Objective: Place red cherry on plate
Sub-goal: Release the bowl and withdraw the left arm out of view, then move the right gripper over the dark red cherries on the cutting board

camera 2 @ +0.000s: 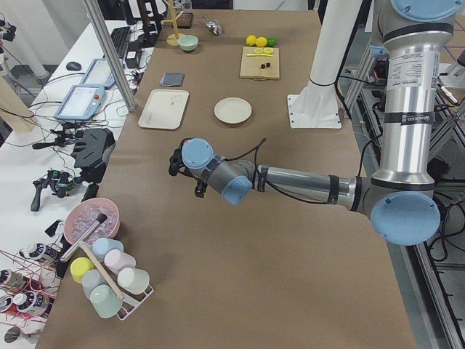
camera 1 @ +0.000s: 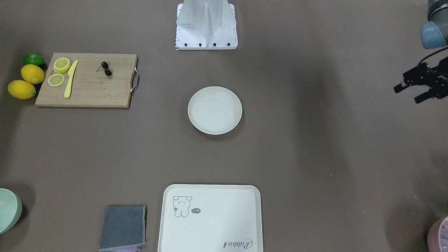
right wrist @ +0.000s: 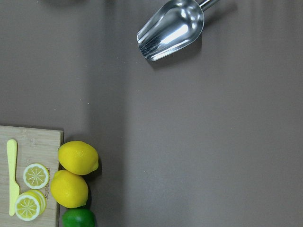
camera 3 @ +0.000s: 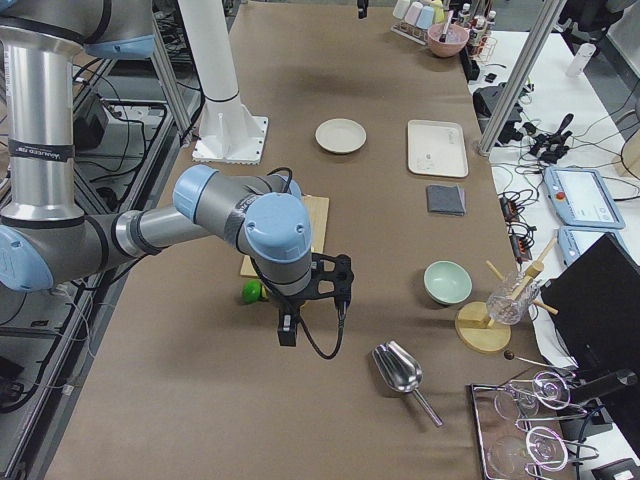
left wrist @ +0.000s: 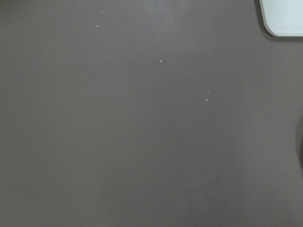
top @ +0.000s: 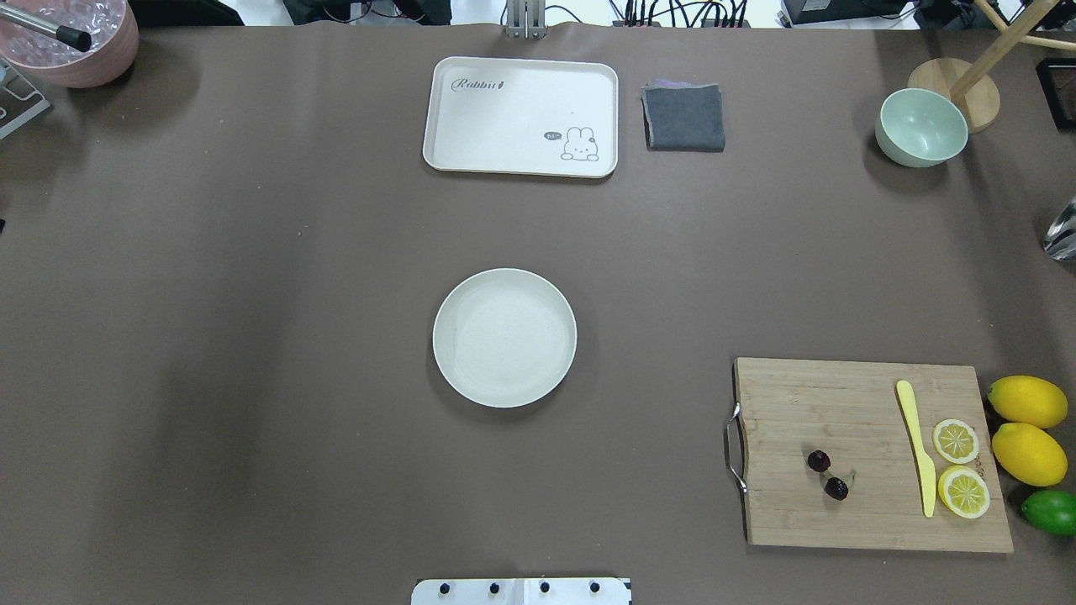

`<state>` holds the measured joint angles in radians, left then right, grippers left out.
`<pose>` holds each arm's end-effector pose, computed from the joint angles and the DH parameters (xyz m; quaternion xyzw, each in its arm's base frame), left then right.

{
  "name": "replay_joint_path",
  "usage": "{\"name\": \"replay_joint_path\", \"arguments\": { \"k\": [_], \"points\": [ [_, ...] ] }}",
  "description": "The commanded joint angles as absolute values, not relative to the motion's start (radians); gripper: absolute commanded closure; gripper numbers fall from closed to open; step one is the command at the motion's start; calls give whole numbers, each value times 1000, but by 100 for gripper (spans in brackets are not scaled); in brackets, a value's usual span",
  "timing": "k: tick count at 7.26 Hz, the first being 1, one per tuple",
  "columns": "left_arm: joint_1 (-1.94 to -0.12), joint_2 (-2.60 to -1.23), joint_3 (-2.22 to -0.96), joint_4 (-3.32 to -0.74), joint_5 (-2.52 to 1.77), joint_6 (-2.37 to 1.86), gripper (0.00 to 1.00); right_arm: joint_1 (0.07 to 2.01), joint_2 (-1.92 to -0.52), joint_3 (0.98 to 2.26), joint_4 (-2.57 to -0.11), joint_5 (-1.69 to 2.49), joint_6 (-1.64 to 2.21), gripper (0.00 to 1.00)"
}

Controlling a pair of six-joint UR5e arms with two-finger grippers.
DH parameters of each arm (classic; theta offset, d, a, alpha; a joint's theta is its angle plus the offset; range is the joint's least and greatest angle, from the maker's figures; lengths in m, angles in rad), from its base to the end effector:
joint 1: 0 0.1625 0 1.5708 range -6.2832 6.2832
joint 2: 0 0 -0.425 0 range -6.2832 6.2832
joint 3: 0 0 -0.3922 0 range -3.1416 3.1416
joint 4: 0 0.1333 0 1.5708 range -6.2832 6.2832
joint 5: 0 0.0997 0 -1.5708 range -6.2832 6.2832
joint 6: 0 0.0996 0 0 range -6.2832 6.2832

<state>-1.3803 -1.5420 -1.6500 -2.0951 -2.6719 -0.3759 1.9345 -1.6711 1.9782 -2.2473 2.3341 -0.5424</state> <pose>0.0487 -0.4873 0.5512 0.0917 0.5492 0.0720 0.8275 0.2019 -0.3493 0.5699 0.0070 -0.4038 -0.0133 0.9147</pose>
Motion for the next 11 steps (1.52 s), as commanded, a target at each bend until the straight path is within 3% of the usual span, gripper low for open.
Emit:
{"name": "replay_joint_path", "arguments": {
  "k": [1, 4, 8, 11],
  "points": [
    [-1471, -1508, -1565, -2094, -2739, -255, 1, 1887, -1669, 2011, -2247, 2339, -513, 0],
    [-1489, -1451, -1575, -2095, -2781, -230, 1, 1716, -1629, 2115, -2235, 2347, -269, 1],
    [-1499, -1428, -1597, -2100, -2780, -230, 1, 1403, -1632, 2377, -2220, 2388, 169, 1],
    [-1508, -1431, -1598, -2097, -2764, -230, 1, 991, -1654, 2402, -1792, 2270, 675, 1]
  ]
}}
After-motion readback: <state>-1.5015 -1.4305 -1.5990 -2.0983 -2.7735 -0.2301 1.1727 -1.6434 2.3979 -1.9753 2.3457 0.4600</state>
